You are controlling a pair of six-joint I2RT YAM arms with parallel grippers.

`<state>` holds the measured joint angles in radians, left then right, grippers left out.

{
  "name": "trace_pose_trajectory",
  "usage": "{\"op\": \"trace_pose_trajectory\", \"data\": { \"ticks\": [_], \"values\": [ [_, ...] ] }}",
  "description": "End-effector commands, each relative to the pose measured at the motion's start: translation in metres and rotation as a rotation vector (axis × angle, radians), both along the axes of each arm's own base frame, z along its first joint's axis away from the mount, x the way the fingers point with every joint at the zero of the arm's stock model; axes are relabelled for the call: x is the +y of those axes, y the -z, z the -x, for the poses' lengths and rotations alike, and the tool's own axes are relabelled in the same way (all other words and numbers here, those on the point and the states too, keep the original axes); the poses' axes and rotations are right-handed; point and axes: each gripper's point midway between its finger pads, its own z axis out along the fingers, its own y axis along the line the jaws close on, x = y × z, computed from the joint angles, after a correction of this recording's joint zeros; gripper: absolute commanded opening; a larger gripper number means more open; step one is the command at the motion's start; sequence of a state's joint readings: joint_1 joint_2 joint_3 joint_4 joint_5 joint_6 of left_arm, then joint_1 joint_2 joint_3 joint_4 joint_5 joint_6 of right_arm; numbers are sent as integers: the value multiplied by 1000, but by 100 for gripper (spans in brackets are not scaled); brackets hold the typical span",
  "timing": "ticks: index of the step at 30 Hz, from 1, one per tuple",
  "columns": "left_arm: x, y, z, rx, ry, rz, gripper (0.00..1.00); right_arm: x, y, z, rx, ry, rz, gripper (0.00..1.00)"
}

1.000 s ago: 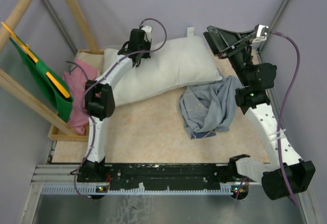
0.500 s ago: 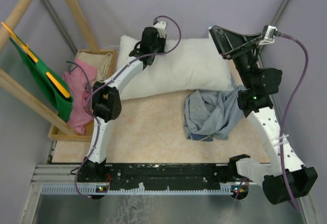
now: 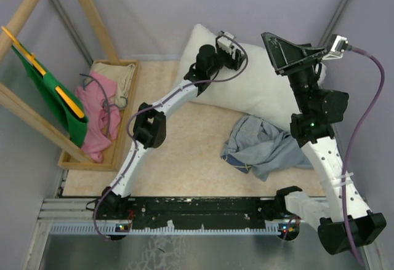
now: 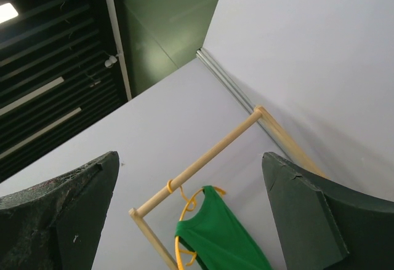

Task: Remove the pillowcase from the pillow
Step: Move the pillow to the center of the board, then move the pillowcase to the center of the board.

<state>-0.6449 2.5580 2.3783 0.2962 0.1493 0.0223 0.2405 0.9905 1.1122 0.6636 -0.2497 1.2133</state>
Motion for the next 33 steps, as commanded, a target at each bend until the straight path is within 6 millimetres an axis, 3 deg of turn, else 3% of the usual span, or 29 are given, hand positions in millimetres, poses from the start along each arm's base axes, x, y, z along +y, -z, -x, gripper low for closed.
{"op": "trace_pose_trajectory", "data": {
  "ticks": [1, 4, 6, 7, 10, 12, 15, 19, 22, 27, 33],
  "values": [
    [7, -71, 12, -142, 7, 94, 98, -9, -9, 15, -60, 44, -28, 99],
    [35, -83, 16, -91, -59, 50, 100, -11, 0, 11, -44, 75, -11, 99],
    [52, -94, 31, -51, -71, 9, 100, -13, 4, 10, -37, 84, -15, 99],
    [57, -84, 41, -15, -67, -23, 100, -13, 5, 10, -39, 87, -18, 99],
    [69, -81, 87, 27, -41, -50, 100, -13, 5, 10, -51, 60, -54, 99],
    [69, -70, 120, 46, -16, -56, 100, -13, 5, 8, -57, 37, -79, 99],
    [52, -45, 167, 79, 25, -75, 100, -12, 4, 7, -66, 11, -108, 99],
    [16, 12, 213, 145, 82, -151, 100, -10, 4, 6, -61, -5, -107, 99],
    [-12, 53, 233, 193, 121, -211, 100, -9, 9, 6, -43, 0, -89, 99],
    [-53, 89, 261, 226, 194, -262, 100, -13, 5, 14, -57, 24, -89, 99],
    [-67, 133, 276, 279, 188, -333, 100, -18, 5, 16, -66, 51, -96, 99]
  ]
}}
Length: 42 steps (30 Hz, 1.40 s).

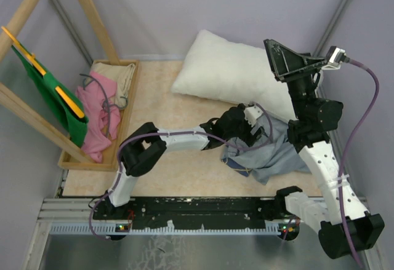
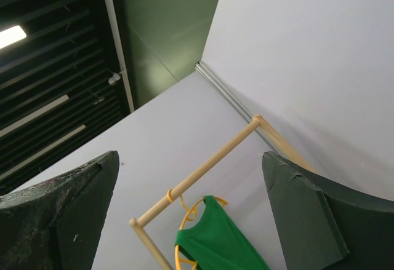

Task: Remove the pillowcase from the pillow
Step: Move the pillowcase to the center of the board.

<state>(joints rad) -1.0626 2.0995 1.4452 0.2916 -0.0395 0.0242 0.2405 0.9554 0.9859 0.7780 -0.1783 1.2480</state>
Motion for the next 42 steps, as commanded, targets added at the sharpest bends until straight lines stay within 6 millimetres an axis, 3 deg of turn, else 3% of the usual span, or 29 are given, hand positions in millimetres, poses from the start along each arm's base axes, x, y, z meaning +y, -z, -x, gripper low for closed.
{"op": "trace_pose_trajectory", "data": {
  "ticks": [1, 5, 7, 9, 11, 13, 16, 20, 26, 28, 31, 34, 38, 42],
  "values": [
    [-10, -9, -2, -8, -43, 28, 100, -7, -12, 17, -64, 33, -17, 99],
    [0, 17, 3, 50, -78, -10, 99, -6, -6, 14, -48, 38, -5, 99],
    [8, 32, 7, 81, -97, -36, 92, -7, -7, 15, -55, 37, -7, 99],
    [16, 49, 12, 115, -107, -69, 73, -7, -9, 16, -63, 33, -15, 99],
    [23, 63, 19, 147, -106, -94, 41, -7, -10, 16, -74, 32, -21, 99],
    [33, 74, 23, 180, -134, -114, 18, -6, -10, 16, -73, 21, -25, 99],
    [53, 83, 24, 192, -191, -155, 6, -5, -1, 9, -35, 28, -14, 99],
    [91, 82, 14, 148, -284, -225, 1, 1, 11, 10, -9, -4, 17, 99],
    [167, 57, -14, 130, -443, -255, 0, 11, -22, 48, -182, -138, 8, 99],
    [196, 55, -20, 141, -494, -258, 0, 15, -20, 41, -165, -87, 77, 99],
    [235, 42, -31, 135, -582, -248, 0, 12, -11, 39, -173, -51, 88, 99],
    [265, 30, -40, 128, -657, -244, 0, 8, 15, 27, -92, -32, 64, 99],
    [285, 13, -50, 101, -701, -239, 0, 30, 41, 18, -30, -48, 226, 99],
    [297, 3, -60, 82, -734, -263, 0, 23, 61, -7, 133, 59, 323, 99]
  ]
}}
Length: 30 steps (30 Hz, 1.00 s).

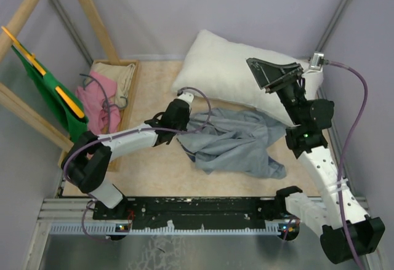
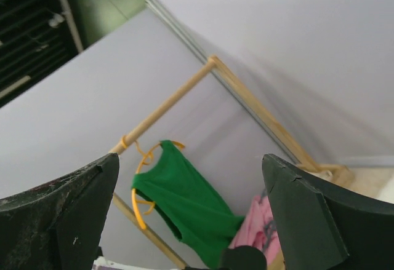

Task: Remove the pillowcase from the pillow
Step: Move the pillowcase to the center of the board.

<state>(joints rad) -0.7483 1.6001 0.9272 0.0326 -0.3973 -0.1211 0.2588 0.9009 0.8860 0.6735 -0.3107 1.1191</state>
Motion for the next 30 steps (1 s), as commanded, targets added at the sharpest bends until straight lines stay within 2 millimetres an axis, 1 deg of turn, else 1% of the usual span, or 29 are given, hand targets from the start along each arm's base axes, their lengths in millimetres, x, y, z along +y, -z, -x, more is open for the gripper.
{"op": "trace_pose_trajectory", "data": {
  "ticks": [1, 4, 10, 15, 18, 20, 24, 27, 29, 30],
  "values": [
    [20, -15, -9, -19, -43, -56, 0, -4, 5, -9, 62, 112, 141, 99],
    [33, -21, -11, -7, -73, -48, 0, -6, 9, -14, 83, 145, 188, 99],
    [64, -35, -9, 17, -148, -26, 0, -6, 18, -21, 89, 173, 232, 99],
    [84, -44, -7, 31, -192, -39, 0, -3, 17, -23, 45, 171, 244, 99],
    [102, -48, -10, 61, -233, -23, 0, 0, 19, -28, 42, 165, 251, 99],
    [113, -54, -12, 62, -254, -2, 0, 2, 20, -33, 46, 162, 259, 99],
    [142, -74, -23, 24, -329, -6, 0, 4, 26, -44, 54, 168, 277, 99],
    [169, -96, -34, -25, -415, -28, 0, 3, 29, -54, 65, 195, 280, 99],
    [178, -113, -41, -65, -440, -41, 4, 2, 28, -59, 54, 206, 272, 99],
    [181, -120, -43, -83, -449, -57, 8, 3, 27, -61, 45, 205, 271, 99]
  ]
}}
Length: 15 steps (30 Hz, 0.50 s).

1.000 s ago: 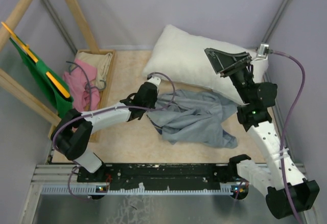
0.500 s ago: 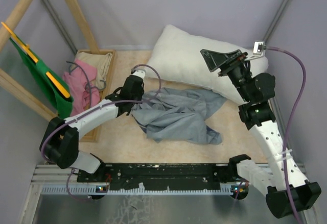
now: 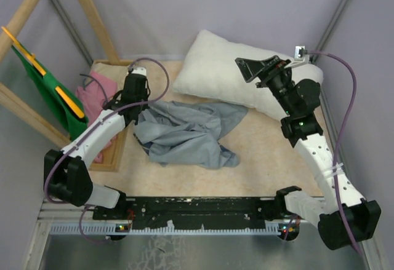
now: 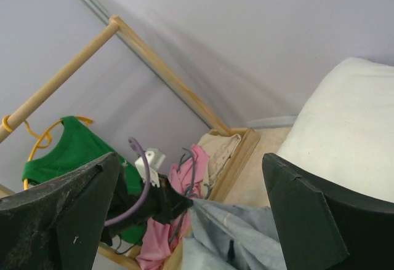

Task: Remove the pillowcase from the pillow
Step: Move the pillowcase to the center of the board.

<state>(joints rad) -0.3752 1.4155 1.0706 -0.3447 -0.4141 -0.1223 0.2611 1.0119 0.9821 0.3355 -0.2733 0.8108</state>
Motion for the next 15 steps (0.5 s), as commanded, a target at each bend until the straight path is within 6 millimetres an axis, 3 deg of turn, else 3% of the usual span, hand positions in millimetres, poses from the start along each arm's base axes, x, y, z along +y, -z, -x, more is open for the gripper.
{"op": "trace_pose_trajectory", "data": {
  "ticks": [1, 3, 6, 10, 15],
  "values": [
    [24, -58, -14, -126, -72, -66, 15, 0, -44, 3, -162, 13, -14, 99],
    [30, -67, -16, -137, -95, -97, 28, 0, -38, -8, -135, 32, 13, 99],
    [35, -76, -16, -156, -116, -113, 39, -6, -24, -36, -55, 109, 49, 99],
    [32, -79, -15, -165, -109, -88, 42, -13, 8, -77, 15, 213, 136, 99],
    [24, -63, -11, -130, -85, -42, 43, 8, 40, -131, 5, 203, 265, 99]
  ]
}}
